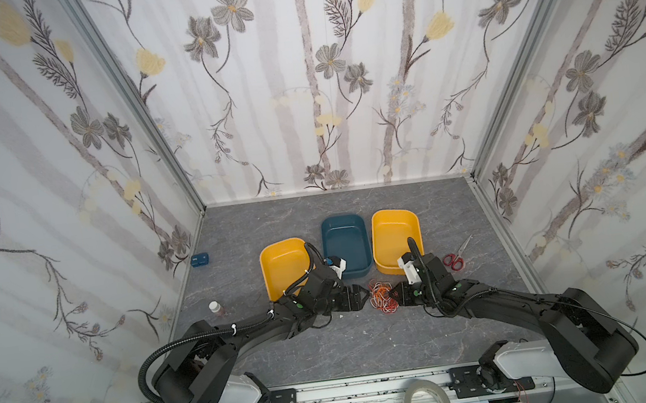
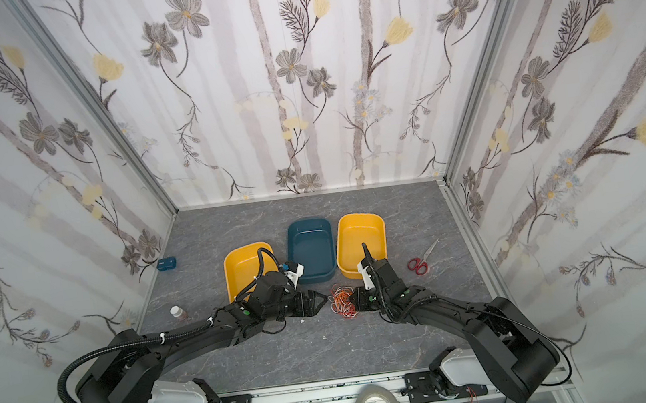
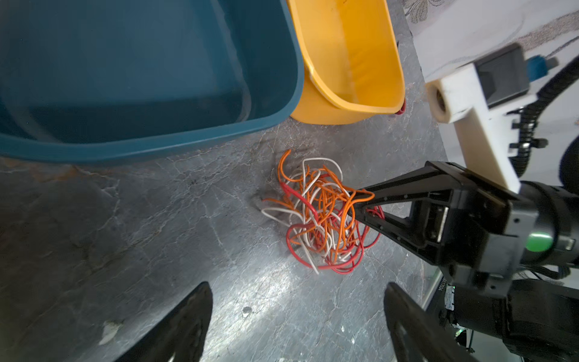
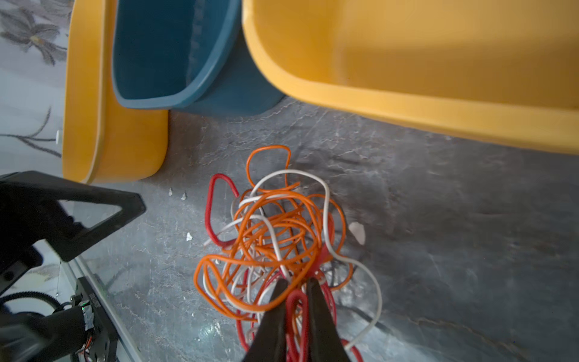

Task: Untangle the cables
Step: 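Grasp the wire tangle with both grippers from opposite sides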

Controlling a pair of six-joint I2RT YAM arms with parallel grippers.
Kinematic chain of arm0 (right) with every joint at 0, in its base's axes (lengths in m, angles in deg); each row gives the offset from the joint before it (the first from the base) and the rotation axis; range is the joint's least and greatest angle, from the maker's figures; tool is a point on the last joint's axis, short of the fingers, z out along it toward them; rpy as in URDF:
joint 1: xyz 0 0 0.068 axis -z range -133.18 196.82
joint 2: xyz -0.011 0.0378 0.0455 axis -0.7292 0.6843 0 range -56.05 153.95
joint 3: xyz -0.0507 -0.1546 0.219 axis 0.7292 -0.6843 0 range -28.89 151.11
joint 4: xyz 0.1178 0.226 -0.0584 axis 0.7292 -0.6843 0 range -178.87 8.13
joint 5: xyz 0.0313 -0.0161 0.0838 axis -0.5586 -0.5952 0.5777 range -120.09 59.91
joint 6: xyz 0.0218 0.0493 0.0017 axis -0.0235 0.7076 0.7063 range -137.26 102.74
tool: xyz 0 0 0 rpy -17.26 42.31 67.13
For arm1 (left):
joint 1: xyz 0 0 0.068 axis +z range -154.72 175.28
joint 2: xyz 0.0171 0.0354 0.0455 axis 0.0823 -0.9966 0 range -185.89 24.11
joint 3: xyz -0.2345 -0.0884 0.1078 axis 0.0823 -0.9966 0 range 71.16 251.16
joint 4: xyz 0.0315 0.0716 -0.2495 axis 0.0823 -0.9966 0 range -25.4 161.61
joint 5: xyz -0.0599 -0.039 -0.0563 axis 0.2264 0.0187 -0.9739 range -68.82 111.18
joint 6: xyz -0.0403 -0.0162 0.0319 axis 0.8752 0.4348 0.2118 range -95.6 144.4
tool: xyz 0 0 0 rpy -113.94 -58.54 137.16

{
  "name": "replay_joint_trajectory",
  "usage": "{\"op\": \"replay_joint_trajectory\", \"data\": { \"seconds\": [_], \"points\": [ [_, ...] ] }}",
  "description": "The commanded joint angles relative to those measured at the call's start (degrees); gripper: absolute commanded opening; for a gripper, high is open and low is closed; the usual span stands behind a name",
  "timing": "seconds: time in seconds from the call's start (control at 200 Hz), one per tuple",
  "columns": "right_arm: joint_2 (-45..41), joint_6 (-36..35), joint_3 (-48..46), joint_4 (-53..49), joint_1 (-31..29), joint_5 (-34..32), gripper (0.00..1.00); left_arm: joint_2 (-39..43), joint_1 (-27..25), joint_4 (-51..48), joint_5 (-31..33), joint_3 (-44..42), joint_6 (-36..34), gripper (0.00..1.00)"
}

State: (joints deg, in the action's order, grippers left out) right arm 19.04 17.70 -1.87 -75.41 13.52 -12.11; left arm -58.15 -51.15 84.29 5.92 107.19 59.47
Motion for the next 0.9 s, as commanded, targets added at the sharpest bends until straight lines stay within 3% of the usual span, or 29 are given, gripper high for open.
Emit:
{"op": "replay_joint_trajectory", "data": {
  "seconds": [0.0, 0.19, 0.39, 0.57, 0.739, 0.894],
  "points": [
    [0.32, -3.2, -0.12, 4.65, -1.44, 3.42, 0.07, -2.11, -0.54, 5.17, -1.07, 0.53, 2.01, 0.84],
    [1.55, -5.68, 0.05, 6.32, -3.97, 5.94, 0.04, -4.87, -1.74, 8.63, -2.14, -0.08, 3.6, 0.75],
    [3.74, -6.8, 0.92, 7.19, -5.15, 5.96, 0.05, -5.97, -2.17, 9.08, -0.93, -1.23, 4.34, 0.59],
    [3.18, -7.85, 1.11, 6.49, -6.15, 5.78, 0.08, -5.93, -2.21, 9.38, -0.83, -2.16, 4.49, 0.37],
    [1.49, -9.04, 0.97, 3.16, -6.26, 3.62, 0.11, -4.4, -2.17, 7.47, 0.66, -2.43, 3.96, 0.1],
    [0.13, -9.65, 1.01, -0.45, -6.35, 0.16, 0.14, -2.78, -2.22, 5.97, 0.68, -2.38, 3.53, 0.09]
  ]
}}
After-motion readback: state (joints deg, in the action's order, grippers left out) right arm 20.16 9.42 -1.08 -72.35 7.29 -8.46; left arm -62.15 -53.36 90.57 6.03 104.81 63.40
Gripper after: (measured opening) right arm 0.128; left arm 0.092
